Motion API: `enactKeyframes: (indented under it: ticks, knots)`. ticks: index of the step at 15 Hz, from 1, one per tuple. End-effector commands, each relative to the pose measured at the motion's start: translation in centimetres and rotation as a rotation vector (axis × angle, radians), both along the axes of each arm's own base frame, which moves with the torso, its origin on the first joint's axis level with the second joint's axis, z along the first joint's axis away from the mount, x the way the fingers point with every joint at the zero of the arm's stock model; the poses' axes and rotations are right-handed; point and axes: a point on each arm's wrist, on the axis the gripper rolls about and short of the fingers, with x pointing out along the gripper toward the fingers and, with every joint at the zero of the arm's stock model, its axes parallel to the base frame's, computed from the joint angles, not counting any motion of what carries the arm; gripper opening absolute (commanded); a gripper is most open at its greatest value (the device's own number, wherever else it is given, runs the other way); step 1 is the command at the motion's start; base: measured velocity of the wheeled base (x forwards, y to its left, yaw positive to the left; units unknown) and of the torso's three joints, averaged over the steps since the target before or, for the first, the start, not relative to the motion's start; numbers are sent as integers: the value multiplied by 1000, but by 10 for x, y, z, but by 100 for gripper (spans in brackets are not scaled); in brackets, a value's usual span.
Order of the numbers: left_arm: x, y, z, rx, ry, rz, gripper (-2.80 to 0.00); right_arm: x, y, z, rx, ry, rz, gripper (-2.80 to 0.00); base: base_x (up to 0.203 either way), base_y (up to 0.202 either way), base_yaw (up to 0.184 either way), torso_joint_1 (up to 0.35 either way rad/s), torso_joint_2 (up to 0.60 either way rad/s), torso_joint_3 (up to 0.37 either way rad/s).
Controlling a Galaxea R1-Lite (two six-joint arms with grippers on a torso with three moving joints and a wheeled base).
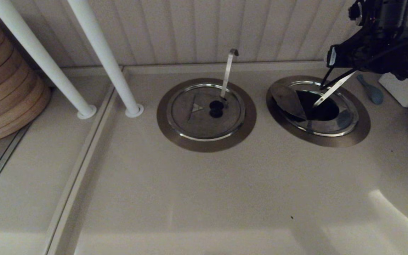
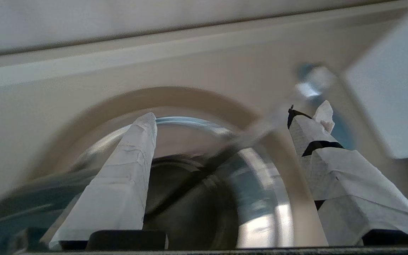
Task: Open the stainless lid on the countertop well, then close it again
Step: Stir with a spoon
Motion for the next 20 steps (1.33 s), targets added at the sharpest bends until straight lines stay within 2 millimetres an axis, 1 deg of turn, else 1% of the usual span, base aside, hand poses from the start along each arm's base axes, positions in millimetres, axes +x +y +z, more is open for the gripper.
enactKeyframes:
  ticks: [1,3,4,7,13,16,18,20]
  knots:
    - [0,0,0,0,1,1,-280,16,-20,-15,-13,36,-47,0,0,0,0,0,0,0]
    - [0,0,0,0,1,2,-280,36,-27,-34,-18,29,-61,0,0,0,0,0,0,0]
    - [0,0,0,0,1,1,-280,43,-36,-40,-39,25,-76,0,0,0,0,0,0,0]
    - [0,0,0,0,1,1,-280,47,-38,-46,-43,37,-69,0,0,0,0,0,0,0]
    - [0,0,0,0,1,1,-280,46,-40,-48,-21,39,-80,0,0,0,0,0,0,0]
    - [0,0,0,0,1,1,-280,55,-41,-61,-9,56,-79,0,0,0,0,0,0,0]
    - [0,0,0,0,1,1,-280,63,-47,-70,-15,61,-90,0,0,0,0,0,0,0]
    - [0,0,0,0,1,1,-280,74,-53,-85,-32,65,-96,0,0,0,0,0,0,0]
